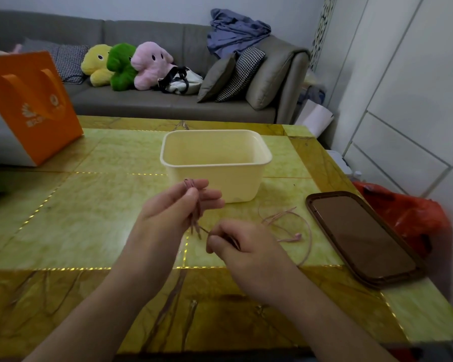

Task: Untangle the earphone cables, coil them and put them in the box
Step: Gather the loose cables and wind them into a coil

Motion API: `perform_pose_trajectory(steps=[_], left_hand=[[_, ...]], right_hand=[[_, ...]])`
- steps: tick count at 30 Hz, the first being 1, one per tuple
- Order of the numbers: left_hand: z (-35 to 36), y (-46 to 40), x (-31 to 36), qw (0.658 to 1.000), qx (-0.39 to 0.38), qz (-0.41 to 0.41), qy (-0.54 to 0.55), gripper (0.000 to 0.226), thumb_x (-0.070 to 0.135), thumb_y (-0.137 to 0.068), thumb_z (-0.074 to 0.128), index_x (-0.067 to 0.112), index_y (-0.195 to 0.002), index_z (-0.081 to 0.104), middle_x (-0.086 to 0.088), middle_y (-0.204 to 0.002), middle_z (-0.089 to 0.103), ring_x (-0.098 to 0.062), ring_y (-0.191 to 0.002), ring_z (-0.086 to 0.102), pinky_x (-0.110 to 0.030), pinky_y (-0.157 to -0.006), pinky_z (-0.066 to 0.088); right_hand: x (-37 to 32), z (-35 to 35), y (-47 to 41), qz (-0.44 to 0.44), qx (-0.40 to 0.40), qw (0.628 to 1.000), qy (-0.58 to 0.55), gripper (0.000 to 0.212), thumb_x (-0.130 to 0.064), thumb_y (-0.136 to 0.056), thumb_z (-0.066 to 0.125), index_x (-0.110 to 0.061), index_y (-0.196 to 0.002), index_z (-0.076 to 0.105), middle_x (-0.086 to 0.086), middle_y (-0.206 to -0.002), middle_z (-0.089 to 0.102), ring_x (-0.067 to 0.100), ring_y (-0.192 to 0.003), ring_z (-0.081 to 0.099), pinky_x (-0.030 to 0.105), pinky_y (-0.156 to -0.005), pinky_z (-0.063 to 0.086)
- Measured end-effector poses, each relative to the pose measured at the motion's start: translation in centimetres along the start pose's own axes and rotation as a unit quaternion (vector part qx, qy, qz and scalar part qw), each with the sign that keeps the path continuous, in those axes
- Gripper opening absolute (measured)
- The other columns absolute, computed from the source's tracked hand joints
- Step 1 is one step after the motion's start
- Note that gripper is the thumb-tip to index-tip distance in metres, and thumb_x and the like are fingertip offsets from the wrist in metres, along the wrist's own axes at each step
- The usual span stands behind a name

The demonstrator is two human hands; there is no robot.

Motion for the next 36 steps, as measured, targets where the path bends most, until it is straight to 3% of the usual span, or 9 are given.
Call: perform_pose_trajectory(steps=[3,7,12,16,19,21,25,29,36], left_hand=[[-0.1,-0.1,-0.6,0.959,-0.038,0.036,-0.278,0.033,0.03,-0.112,0.045,0.019,-0.098,0.074,-0.002,-0.091,0.077,-0.017,-0.091,0.073,-0.042,-0.083,0.054],[0.6,0.2,-2.3,0.939,-0.125,-0.037,-0.317,0.05,0.038,-0.11,0.047,0.015,-0.07,0.069,-0.004,-0.061,0.064,-0.019,-0.06,0.059,-0.048,-0.07,0.052],[1.7,1.1,-2.4,0.968,-0.165,-0.171,-0.087,0.05,0.035,-0.106,0.055,0.003,-0.067,0.062,-0.005,-0.049,0.03,-0.019,-0.042,0.028,-0.038,-0.059,0.056],[2.6,1.3,-1.3,0.963,-0.159,-0.161,0.145,0.032,0.024,-0.099,0.053,0.004,-0.08,0.069,-0.004,-0.058,0.045,-0.016,-0.047,0.041,-0.034,-0.064,0.057],[2.1,0.7,-0.5,0.959,-0.111,-0.113,0.234,0.037,0.016,-0.097,0.047,-0.005,-0.113,0.072,-0.015,-0.098,0.075,-0.023,-0.081,0.073,-0.035,-0.086,0.063],[1.3,0.3,-0.1,0.962,-0.073,-0.087,0.247,0.043,0.012,-0.097,0.046,-0.01,-0.129,0.062,-0.023,-0.122,0.074,-0.031,-0.111,0.075,-0.04,-0.103,0.057],[-0.4,-0.4,-0.2,0.999,-0.007,-0.019,0.029,0.03,0.004,-0.104,0.047,-0.001,-0.129,0.062,-0.017,-0.119,0.077,-0.03,-0.114,0.074,-0.043,-0.104,0.057],[-0.5,-0.2,-0.7,0.975,-0.019,0.019,-0.219,0.022,0.017,-0.11,0.049,0.019,-0.113,0.071,-0.001,-0.101,0.079,-0.013,-0.099,0.074,-0.033,-0.087,0.052],[0.1,0.1,-1.7,0.932,-0.104,-0.026,-0.345,0.035,0.039,-0.102,0.051,0.029,-0.074,0.07,-0.001,-0.068,0.067,-0.022,-0.08,0.07,-0.055,-0.083,0.055]], right_hand=[[-0.5,-0.9,0.3,-0.018,0.016,1.0,-0.02,0.019,-0.021,-0.102,0.064,-0.021,-0.084,0.071,-0.005,-0.067,0.062,0.008,-0.062,0.054,0.032,-0.059,0.043],[-0.4,-2.2,0.2,-0.033,0.047,0.997,-0.042,0.024,-0.02,-0.103,0.067,-0.02,-0.08,0.071,-0.014,-0.064,0.062,0.004,-0.062,0.053,0.023,-0.06,0.042],[0.0,-2.9,-0.1,-0.037,0.073,0.992,-0.092,0.026,-0.02,-0.104,0.066,-0.017,-0.079,0.067,-0.016,-0.061,0.055,0.002,-0.061,0.047,0.021,-0.06,0.038],[0.5,-2.3,-0.6,-0.029,0.075,0.986,-0.145,0.031,-0.029,-0.105,0.058,-0.017,-0.077,0.063,-0.011,-0.06,0.048,0.007,-0.059,0.041,0.033,-0.057,0.033],[0.8,-0.7,-0.6,-0.002,0.038,0.991,-0.127,0.031,-0.029,-0.107,0.056,-0.019,-0.079,0.064,-0.01,-0.061,0.05,0.007,-0.058,0.044,0.032,-0.057,0.034],[0.9,0.0,-0.4,0.008,0.016,0.997,-0.078,0.028,-0.023,-0.107,0.056,-0.019,-0.08,0.064,-0.005,-0.062,0.054,0.006,-0.057,0.047,0.033,-0.056,0.038],[0.4,-0.1,-0.1,0.009,0.012,0.999,-0.048,0.023,-0.02,-0.104,0.059,-0.02,-0.083,0.069,0.005,-0.066,0.062,0.007,-0.058,0.052,0.036,-0.06,0.044],[0.8,-0.9,-0.1,0.026,0.014,0.995,-0.09,0.024,-0.022,-0.105,0.059,-0.019,-0.084,0.07,-0.006,-0.061,0.056,0.007,-0.056,0.048,0.032,-0.056,0.04],[1.4,-2.7,-0.3,0.059,0.048,0.957,-0.281,0.038,-0.019,-0.111,0.054,-0.011,-0.075,0.062,0.003,-0.057,0.042,0.012,-0.046,0.033,0.023,-0.043,0.027]])
Point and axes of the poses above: each hand's wrist, its own y-axis away from the middle knuckle, its own z-axis out of the palm, x = y × z, the point moved 8 cm from there along -y, towards the middle knuckle
